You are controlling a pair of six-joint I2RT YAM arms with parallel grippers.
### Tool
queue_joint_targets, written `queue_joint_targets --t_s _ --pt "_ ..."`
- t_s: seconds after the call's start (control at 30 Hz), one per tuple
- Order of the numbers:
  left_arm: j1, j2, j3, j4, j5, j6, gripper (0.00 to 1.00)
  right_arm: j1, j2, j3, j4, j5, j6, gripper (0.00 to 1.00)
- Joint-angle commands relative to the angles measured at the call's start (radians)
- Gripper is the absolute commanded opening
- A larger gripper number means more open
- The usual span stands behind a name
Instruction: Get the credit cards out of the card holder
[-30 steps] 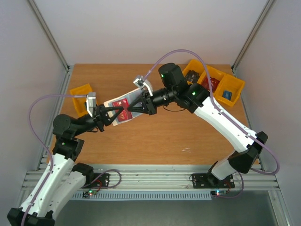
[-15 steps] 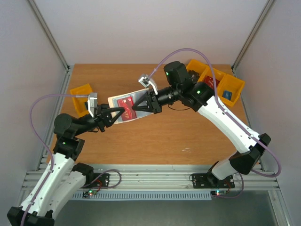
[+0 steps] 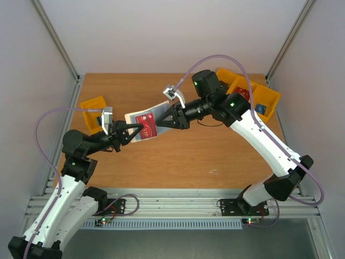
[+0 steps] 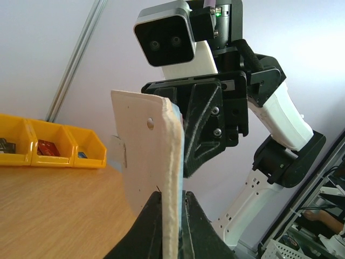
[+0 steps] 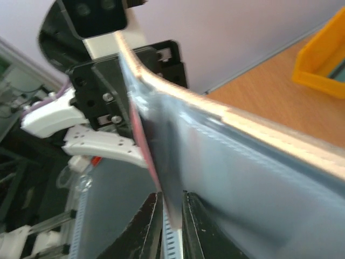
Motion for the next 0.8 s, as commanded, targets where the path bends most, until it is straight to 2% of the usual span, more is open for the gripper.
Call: queue_joint_targets --t_s 0.0,0.17,0.3,0.47,0.77 --pt "0.002 -0.009 0.004 0.053 0.018 0.011 0.0 0.022 -0.028 0.002 0.006 0.126 0.005 0.1" --pt "0.001 -0.006 0.009 0.053 0.024 0.009 0.0 0.064 -0.013 -0.012 0.027 0.189 -0.002 0.15" --pt "0.002 -0.005 0.009 0.058 0.026 0.008 0.0 0.075 -0.013 -0.016 0.032 0.237 -0.005 0.11" --pt "0.002 -0.006 0.01 0.062 0.032 0.009 0.0 0.095 0.008 0.001 0.016 0.281 -0.016 0.12" --pt "-0.002 -0.001 0.01 0.07 0.038 0.011 0.0 0.136 0.066 0.062 0.017 0.252 -0.027 0.19"
